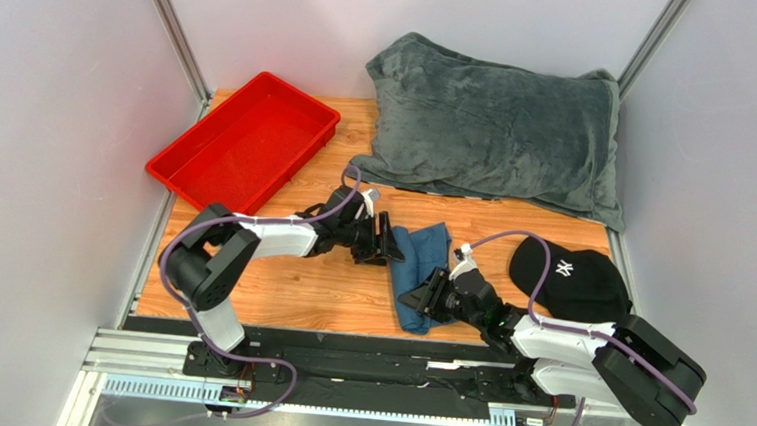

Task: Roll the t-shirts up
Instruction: Roll the T-shirt to the center of the board.

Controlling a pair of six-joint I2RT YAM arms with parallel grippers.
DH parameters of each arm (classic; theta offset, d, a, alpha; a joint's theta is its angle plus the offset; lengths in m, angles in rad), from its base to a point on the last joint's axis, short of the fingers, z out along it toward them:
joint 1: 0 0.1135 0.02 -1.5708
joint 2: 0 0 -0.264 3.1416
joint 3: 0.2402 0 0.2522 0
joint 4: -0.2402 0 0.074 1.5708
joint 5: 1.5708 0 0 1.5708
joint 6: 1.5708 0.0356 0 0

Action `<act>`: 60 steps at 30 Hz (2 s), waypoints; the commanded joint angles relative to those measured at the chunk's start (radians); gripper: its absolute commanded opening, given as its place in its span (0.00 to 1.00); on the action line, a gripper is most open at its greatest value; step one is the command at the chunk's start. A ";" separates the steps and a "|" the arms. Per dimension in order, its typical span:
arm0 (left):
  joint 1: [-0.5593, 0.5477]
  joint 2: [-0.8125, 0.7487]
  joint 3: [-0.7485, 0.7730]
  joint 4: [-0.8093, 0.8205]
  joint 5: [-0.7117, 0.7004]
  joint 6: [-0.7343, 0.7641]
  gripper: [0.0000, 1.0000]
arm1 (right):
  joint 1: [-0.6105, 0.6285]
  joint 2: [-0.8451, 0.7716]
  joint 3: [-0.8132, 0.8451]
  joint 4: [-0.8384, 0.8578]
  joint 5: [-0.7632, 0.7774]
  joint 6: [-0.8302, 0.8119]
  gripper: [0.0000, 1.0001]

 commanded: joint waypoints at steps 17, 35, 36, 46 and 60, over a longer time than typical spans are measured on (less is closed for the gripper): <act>-0.143 -0.003 0.206 -0.554 -0.419 -0.059 0.20 | -0.029 -0.149 0.052 -0.444 0.040 -0.123 0.63; -0.159 -0.031 0.250 -0.757 -0.405 -0.051 0.18 | 0.618 0.197 0.729 -1.154 0.958 -0.296 0.66; -0.159 -0.026 0.255 -0.757 -0.399 -0.050 0.18 | 0.640 0.252 0.773 -1.185 1.004 -0.290 0.67; -0.159 0.003 0.273 -0.764 -0.373 -0.025 0.18 | 0.792 0.797 1.163 -1.611 1.183 -0.132 0.70; -0.160 0.017 0.281 -0.761 -0.368 -0.027 0.18 | 0.792 0.951 1.189 -1.696 1.180 0.028 0.54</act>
